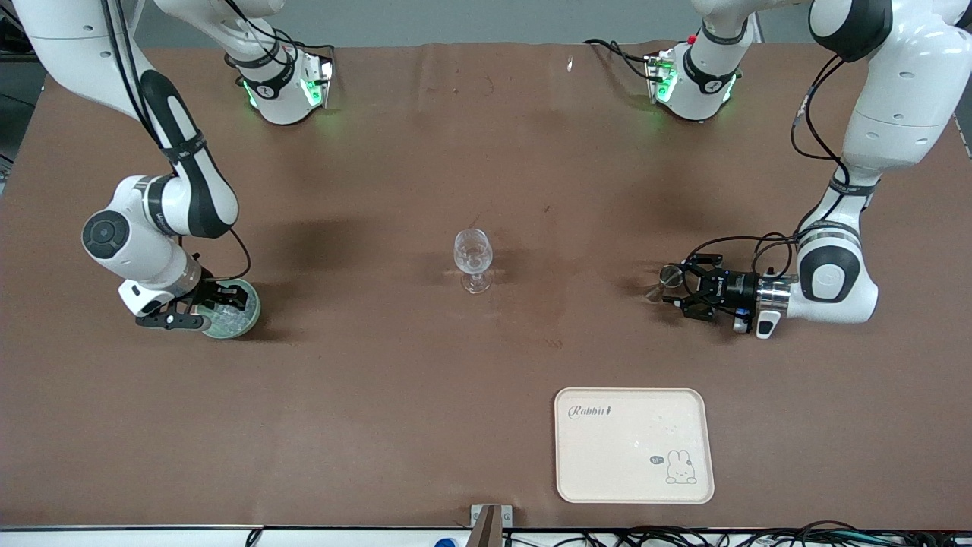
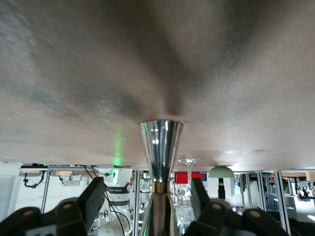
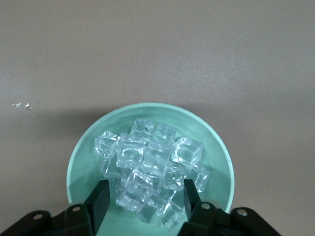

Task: Pour wine and add ice with both arms
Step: 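Lift the ice cube with the right gripper while the left gripper lifts the jigger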

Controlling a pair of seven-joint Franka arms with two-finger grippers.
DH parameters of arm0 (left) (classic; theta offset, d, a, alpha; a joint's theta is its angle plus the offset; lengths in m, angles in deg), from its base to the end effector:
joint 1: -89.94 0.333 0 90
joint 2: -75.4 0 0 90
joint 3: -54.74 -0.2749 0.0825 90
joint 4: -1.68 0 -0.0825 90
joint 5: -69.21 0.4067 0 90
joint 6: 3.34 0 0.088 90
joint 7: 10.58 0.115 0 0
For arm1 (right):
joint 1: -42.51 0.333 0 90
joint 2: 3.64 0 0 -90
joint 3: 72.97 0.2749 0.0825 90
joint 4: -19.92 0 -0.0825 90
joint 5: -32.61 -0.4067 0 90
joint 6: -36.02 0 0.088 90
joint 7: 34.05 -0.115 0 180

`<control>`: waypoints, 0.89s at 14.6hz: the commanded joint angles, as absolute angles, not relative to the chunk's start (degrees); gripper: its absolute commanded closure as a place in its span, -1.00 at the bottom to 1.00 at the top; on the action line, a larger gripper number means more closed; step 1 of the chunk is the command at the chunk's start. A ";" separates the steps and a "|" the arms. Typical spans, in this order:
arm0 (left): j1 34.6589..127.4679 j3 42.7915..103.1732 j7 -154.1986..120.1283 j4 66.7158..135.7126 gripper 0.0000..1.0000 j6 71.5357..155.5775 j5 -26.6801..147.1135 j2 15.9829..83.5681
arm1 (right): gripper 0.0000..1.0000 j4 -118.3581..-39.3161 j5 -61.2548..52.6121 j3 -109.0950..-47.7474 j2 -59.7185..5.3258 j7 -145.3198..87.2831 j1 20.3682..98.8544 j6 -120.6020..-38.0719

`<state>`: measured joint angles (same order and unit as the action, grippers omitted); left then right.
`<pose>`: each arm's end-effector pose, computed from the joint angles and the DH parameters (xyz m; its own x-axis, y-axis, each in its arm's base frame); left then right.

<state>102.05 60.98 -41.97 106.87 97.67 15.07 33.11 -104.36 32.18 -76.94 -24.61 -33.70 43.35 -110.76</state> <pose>0.5538 -0.0255 0.0687 0.1277 0.3916 -0.9112 0.9544 -0.2984 0.0056 0.5653 -0.0327 0.1609 0.9984 -0.0495 0.0275 -0.0501 -0.9985 0.0207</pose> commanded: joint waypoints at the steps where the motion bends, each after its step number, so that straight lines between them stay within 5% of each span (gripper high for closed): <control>1: 102.24 61.86 -40.56 107.41 -0.45 98.17 12.96 32.95 | -0.37 -105.85 31.12 -76.93 -24.12 -34.14 43.57 -112.08; 5: 102.33 61.86 -38.71 107.32 -0.22 98.17 12.34 31.80 | -0.26 -105.85 31.03 -76.93 -24.39 -34.14 43.57 -112.16; 8: 102.33 61.86 -38.71 107.41 0.06 98.08 12.34 31.80 | 0.16 -105.85 31.03 -76.93 -24.39 -34.14 43.65 -112.08; 10: 102.24 61.86 -38.71 107.32 0.22 98.08 12.34 31.80 | 0.62 -105.76 31.03 -76.93 -24.30 -34.14 43.74 -112.08; 13: 102.24 61.86 -38.71 106.88 0.64 98.08 12.34 31.89 | 0.88 -105.59 31.03 -76.93 -23.86 -34.31 43.74 -111.20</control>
